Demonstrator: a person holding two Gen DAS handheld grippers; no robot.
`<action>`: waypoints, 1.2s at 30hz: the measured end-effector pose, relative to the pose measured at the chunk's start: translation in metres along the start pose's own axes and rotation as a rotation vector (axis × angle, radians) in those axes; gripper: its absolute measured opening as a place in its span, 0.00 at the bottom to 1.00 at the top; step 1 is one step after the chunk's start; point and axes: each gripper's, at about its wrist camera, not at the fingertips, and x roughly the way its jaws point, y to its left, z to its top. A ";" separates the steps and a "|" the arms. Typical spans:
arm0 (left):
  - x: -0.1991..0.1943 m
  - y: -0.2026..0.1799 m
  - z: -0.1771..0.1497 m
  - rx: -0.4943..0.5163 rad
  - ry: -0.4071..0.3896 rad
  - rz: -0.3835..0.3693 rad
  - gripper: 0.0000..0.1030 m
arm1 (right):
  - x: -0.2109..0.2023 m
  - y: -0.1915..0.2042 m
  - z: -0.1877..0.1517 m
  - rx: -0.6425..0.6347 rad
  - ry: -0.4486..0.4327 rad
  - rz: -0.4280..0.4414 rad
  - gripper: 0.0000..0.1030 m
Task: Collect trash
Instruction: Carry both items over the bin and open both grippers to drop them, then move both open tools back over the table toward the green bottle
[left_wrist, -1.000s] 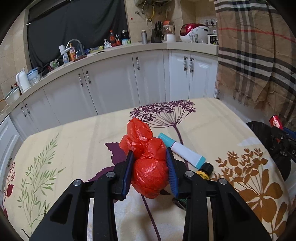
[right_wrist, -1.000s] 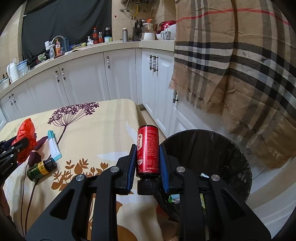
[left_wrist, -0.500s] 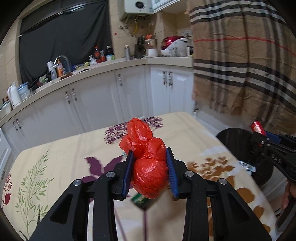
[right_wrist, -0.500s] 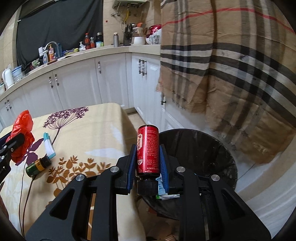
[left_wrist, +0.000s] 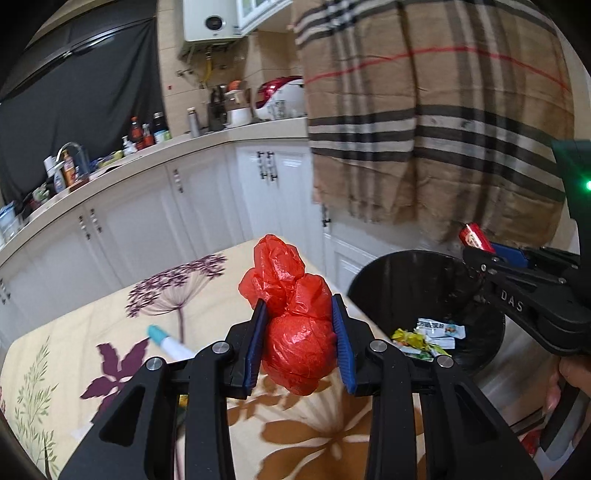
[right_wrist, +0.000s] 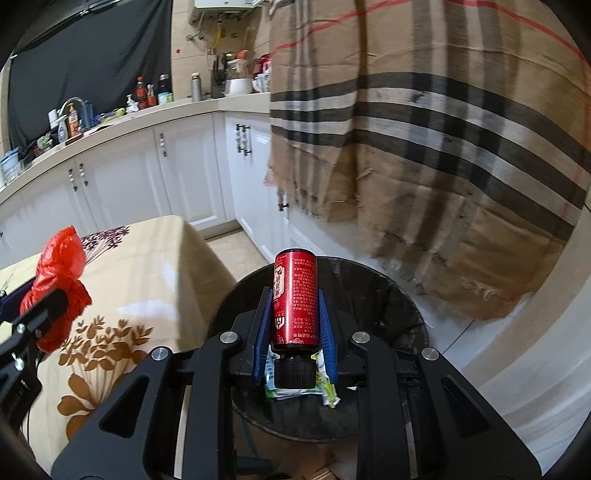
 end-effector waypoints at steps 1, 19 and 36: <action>0.003 -0.004 0.001 0.005 0.004 -0.008 0.34 | 0.001 -0.003 0.000 0.004 0.000 -0.004 0.22; 0.046 -0.052 0.029 -0.001 -0.019 -0.061 0.34 | 0.026 -0.035 0.005 0.064 0.000 -0.043 0.23; 0.056 -0.040 0.026 -0.033 0.008 -0.016 0.53 | 0.031 -0.035 0.006 0.067 -0.003 -0.073 0.42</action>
